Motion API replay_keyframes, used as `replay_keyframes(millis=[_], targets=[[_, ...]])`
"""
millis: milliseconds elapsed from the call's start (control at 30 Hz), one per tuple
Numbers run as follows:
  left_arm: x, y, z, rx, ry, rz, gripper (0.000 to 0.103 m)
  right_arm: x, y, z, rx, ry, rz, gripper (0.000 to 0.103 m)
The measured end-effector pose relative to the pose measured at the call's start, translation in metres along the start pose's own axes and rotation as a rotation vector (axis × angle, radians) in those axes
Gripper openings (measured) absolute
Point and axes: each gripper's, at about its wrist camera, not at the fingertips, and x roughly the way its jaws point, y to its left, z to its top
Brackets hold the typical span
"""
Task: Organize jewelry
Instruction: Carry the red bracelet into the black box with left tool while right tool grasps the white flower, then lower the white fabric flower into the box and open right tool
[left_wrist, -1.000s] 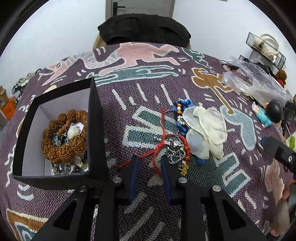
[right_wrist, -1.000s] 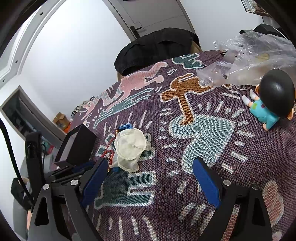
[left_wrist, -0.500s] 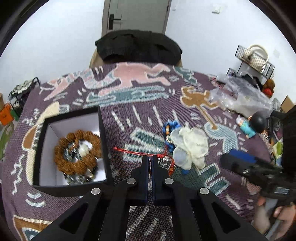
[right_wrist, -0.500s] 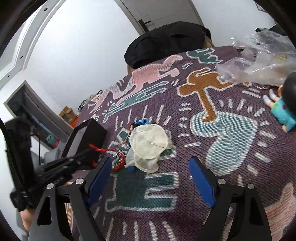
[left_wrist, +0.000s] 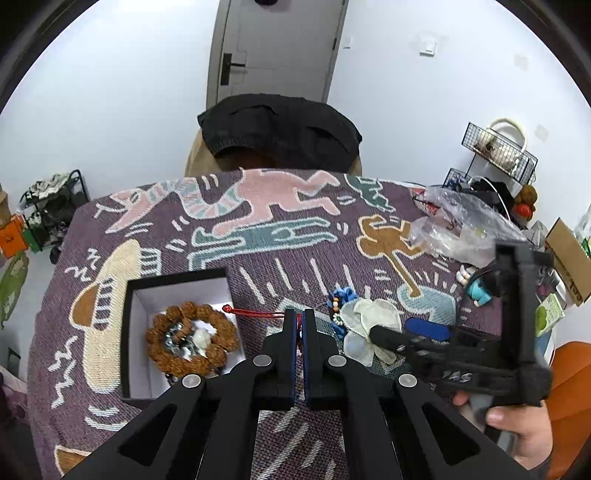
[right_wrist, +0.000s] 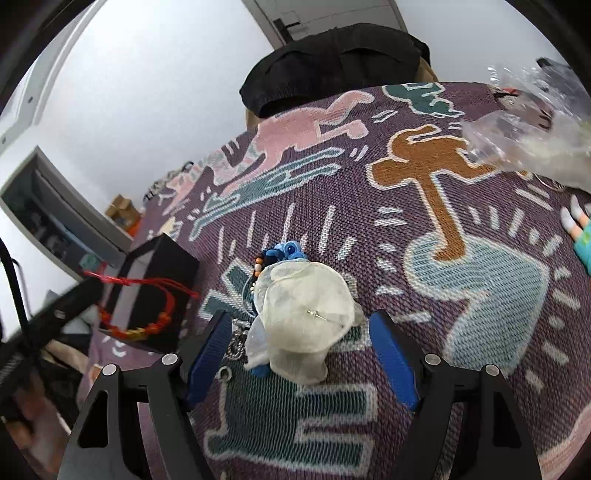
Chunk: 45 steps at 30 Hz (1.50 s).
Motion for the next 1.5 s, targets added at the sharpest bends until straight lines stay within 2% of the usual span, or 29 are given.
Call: replay_keyframes(millis=[67, 133, 167, 200, 233, 267, 333, 700, 1067, 1100, 1133, 1167, 1200, 1233, 1267, 1333, 1500], targets=[[-0.004, 0.004, 0.002, -0.005, -0.009, 0.002, 0.002, 0.01, 0.006, -0.002, -0.032, 0.026, -0.037, 0.075], [-0.007, 0.008, 0.003, -0.01, -0.017, 0.005, 0.002, 0.014, 0.011, -0.006, -0.074, 0.025, -0.087, 0.064], [-0.009, 0.01, 0.004, -0.014, -0.021, 0.007, 0.002, 0.014, 0.012, -0.007, -0.084, 0.026, -0.102, 0.048], [-0.011, 0.012, 0.005, -0.017, -0.024, 0.009, 0.002, 0.014, 0.011, -0.007, -0.078, 0.03, -0.098, 0.026], [-0.012, 0.015, 0.006, -0.021, -0.028, 0.011, 0.002, 0.013, 0.008, -0.007, -0.061, 0.032, -0.068, 0.016], [-0.014, 0.016, 0.007, -0.023, -0.032, 0.013, 0.002, 0.012, 0.007, -0.007, -0.051, 0.034, -0.059, 0.012], [-0.018, 0.021, 0.01, -0.029, -0.044, 0.016, 0.002, 0.005, 0.005, -0.006, -0.055, 0.005, -0.076, 0.012], [-0.03, 0.052, 0.018, -0.073, -0.076, 0.055, 0.002, -0.039, 0.019, 0.004, -0.063, -0.101, 0.002, 0.012], [-0.016, 0.079, 0.016, -0.131, -0.031, 0.077, 0.004, -0.054, 0.053, 0.014, -0.113, -0.142, 0.077, 0.012], [-0.012, 0.083, 0.015, -0.149, -0.008, 0.067, 0.006, -0.053, 0.057, 0.014, -0.119, -0.141, 0.085, 0.012], [-0.008, 0.086, 0.014, -0.168, 0.015, 0.059, 0.016, -0.053, 0.061, 0.015, -0.124, -0.14, 0.092, 0.012], [-0.007, 0.089, 0.014, -0.18, 0.027, 0.056, 0.035, -0.051, 0.067, 0.015, -0.133, -0.138, 0.101, 0.012], [-0.007, 0.092, 0.012, -0.193, 0.028, 0.054, 0.047, -0.05, 0.072, 0.015, -0.14, -0.136, 0.106, 0.012], [-0.009, 0.095, 0.01, -0.205, 0.007, 0.06, 0.069, -0.049, 0.076, 0.016, -0.148, -0.134, 0.112, 0.012], [-0.013, 0.096, 0.008, -0.21, -0.016, 0.065, 0.079, -0.046, 0.083, 0.016, -0.159, -0.132, 0.12, 0.012], [-0.021, 0.1, 0.005, -0.212, -0.061, 0.074, 0.081, -0.042, 0.091, 0.016, -0.171, -0.126, 0.13, 0.012], [-0.029, 0.116, 0.002, -0.234, -0.057, 0.077, 0.081, -0.026, 0.114, 0.018, -0.192, -0.097, 0.153, 0.012]])
